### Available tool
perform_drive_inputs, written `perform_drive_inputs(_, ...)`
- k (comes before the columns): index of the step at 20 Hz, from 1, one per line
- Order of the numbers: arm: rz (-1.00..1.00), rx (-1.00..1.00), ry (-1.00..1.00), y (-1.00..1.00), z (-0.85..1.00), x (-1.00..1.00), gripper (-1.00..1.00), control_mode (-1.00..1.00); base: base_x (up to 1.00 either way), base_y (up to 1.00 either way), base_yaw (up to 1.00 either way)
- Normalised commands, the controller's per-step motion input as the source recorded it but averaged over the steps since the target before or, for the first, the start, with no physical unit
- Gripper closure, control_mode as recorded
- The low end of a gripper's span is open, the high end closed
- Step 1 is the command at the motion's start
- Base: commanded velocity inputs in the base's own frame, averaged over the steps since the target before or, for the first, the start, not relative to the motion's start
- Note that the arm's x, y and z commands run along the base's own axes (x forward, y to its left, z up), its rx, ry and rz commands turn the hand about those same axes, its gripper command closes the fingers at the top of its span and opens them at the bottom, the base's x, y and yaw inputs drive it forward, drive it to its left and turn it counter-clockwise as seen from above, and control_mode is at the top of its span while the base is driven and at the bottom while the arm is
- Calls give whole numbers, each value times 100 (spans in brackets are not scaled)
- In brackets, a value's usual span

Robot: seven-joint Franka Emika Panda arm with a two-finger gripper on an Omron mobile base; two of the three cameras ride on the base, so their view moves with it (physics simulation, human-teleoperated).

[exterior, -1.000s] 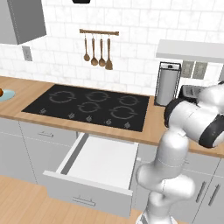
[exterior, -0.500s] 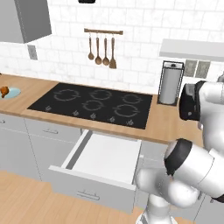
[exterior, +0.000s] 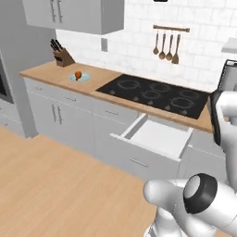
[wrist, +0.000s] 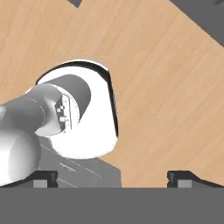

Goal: Pick up the knife from the drawer and place it on the cutting board. Then place the meat from the plate to the cutting board.

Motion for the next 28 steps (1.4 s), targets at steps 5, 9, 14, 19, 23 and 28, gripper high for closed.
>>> perform_drive_inputs(5, 0, 0, 0, 0, 0, 0, -100, 100, -3, 78, 74)
perform_drive_inputs(9, 0, 0, 0, 0, 0, 0, -100, 100, 80, 69, 54)
perform_drive_inputs(14, 0, 0, 0, 0, 0, 0, -100, 100, 100, 50, 33)
perform_drive_inputs(19, 0, 0, 0, 0, 0, 0, -100, 100, 100, 10, 14)
perform_drive_inputs(23, 0, 0, 0, 0, 0, 0, -100, 100, 100, -2, -1)
perform_drive_inputs(28, 0, 0, 0, 0, 0, 0, -100, 100, 99, -2, -38)
